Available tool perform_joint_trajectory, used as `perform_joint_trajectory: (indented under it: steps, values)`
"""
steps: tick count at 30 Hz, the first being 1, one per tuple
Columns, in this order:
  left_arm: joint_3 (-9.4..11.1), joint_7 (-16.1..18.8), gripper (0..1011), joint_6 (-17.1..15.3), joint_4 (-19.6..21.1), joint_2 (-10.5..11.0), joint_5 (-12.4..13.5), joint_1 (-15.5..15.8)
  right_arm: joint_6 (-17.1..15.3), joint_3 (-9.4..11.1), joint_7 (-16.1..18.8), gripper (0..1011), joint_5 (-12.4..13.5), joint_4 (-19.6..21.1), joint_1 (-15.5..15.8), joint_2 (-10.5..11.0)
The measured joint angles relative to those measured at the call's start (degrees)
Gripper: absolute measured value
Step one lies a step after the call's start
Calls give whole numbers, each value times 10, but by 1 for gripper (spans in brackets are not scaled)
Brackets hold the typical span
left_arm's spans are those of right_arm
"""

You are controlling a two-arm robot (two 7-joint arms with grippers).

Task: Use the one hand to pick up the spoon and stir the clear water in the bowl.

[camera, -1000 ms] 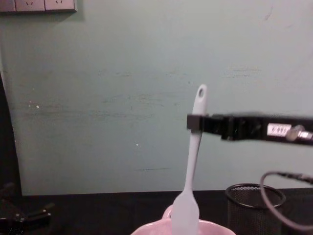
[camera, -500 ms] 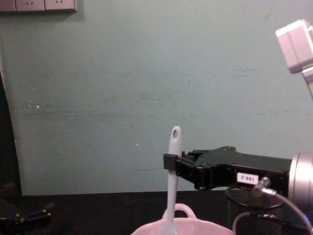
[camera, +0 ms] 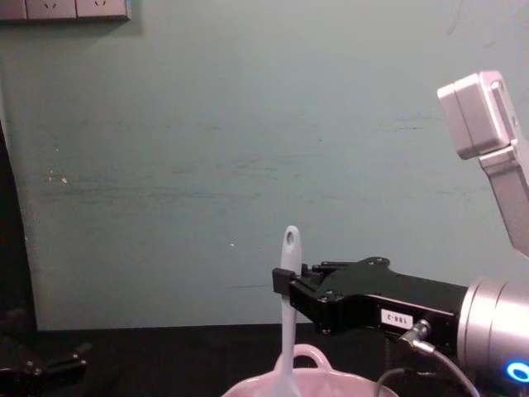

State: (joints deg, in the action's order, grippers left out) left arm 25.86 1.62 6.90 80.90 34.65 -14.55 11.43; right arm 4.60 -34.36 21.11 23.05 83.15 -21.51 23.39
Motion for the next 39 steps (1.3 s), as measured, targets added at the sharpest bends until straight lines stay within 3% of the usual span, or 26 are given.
perform_joint_trajectory:
  steps: [7, 13, 23, 28, 33, 39]
  values:
    - [0, 0, 1011, 0, 0, 0, 0, 0, 5, 9, -16, 112, -22, -6, 3, -4]
    - [0, 0, 1011, 0, 0, 0, 0, 0, -4, 22, -16, 112, -30, 9, 15, 9]
    - [0, 0, 1011, 0, 0, 0, 0, 0, -57, 53, 33, 112, 15, 80, 60, 45]
    - [0, 0, 1011, 0, 0, 0, 0, 0, -79, 61, 52, 112, 35, 104, 76, 49]
    - [0, 0, 1011, 0, 0, 0, 0, 0, -90, 61, 62, 112, 45, 114, 84, 46]
    - [0, 0, 1011, 0, 0, 0, 0, 0, -83, 51, 62, 111, 39, 104, 81, 24]
